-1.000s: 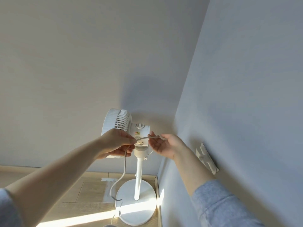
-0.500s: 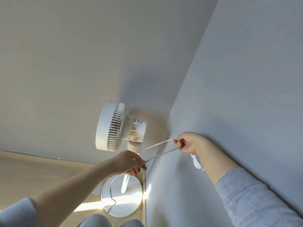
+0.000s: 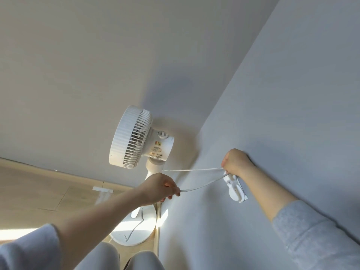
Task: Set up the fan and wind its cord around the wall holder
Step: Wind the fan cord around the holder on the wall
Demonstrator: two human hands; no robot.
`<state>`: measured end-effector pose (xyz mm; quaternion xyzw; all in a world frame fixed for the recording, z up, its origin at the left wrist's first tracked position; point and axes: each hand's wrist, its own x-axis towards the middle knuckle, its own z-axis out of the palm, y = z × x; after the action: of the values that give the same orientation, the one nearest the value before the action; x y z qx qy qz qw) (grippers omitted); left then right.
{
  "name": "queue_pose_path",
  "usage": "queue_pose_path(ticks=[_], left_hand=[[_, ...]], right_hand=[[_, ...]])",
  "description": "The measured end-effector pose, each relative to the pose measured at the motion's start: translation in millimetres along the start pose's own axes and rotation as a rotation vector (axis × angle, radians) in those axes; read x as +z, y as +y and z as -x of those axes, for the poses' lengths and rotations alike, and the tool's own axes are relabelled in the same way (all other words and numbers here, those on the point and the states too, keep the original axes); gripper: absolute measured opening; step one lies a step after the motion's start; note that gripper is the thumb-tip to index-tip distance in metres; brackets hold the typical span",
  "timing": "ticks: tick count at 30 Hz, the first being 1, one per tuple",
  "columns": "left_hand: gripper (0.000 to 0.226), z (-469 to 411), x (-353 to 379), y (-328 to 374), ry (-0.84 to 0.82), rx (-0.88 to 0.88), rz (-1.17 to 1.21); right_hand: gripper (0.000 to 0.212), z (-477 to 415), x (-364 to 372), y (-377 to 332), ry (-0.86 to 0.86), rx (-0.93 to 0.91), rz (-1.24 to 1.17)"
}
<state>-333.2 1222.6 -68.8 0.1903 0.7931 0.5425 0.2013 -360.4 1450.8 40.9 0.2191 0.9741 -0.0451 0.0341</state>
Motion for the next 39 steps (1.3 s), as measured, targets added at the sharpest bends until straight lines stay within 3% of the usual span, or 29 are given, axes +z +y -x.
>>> queue_pose_path(ticks=[1,6,10,13,15,17,20,23,30,33,36,39], left_hand=[[0.017,-0.7,2.8,0.5,-0.007,0.007,0.015],[0.017,-8.0,14.7,-2.3,0.009,0.021,0.068],[0.016,-12.9,22.6,-6.2,0.044,0.020,0.103],[0.016,-13.5,27.5,-4.6,0.032,0.020,0.105],[0.013,-13.7,31.0,-1.6,0.018,0.024,0.089],[0.011,-13.3,33.6,0.7,0.010,0.031,0.077],[0.012,-12.3,34.2,1.8,0.009,0.034,0.096],[0.013,-10.9,32.8,1.4,0.023,0.030,0.119],[0.013,-6.4,30.7,0.4,0.006,0.017,0.139],[0.012,-3.0,33.8,1.4,-0.023,0.014,0.156],[0.012,-0.4,37.9,4.0,-0.043,0.016,0.162],[0.013,1.5,41.0,6.8,-0.041,0.012,0.155]], right_hand=[[0.016,1.1,-0.5,1.9,0.006,-0.019,0.062],[0.031,11.2,-5.9,4.4,0.051,-0.070,0.273],[0.026,20.9,-5.7,6.4,0.055,-0.042,0.329],[0.010,31.0,-5.7,1.7,0.062,-0.011,0.407],[0.022,34.5,-3.5,-0.6,0.069,0.004,0.469],[0.015,37.1,-2.1,-3.6,0.068,-0.038,0.523],[0.009,38.1,-6.3,-6.0,0.019,-0.077,0.524],[0.034,41.7,-13.3,-6.0,-0.073,-0.064,0.485],[0.027,54.4,-12.0,5.8,-0.152,0.018,0.185],[0.009,61.2,-7.1,14.6,-0.004,-0.040,0.281],[0.025,74.7,0.7,24.2,0.079,-0.021,0.296],[0.015,86.5,9.8,35.6,0.227,-0.067,0.237]])
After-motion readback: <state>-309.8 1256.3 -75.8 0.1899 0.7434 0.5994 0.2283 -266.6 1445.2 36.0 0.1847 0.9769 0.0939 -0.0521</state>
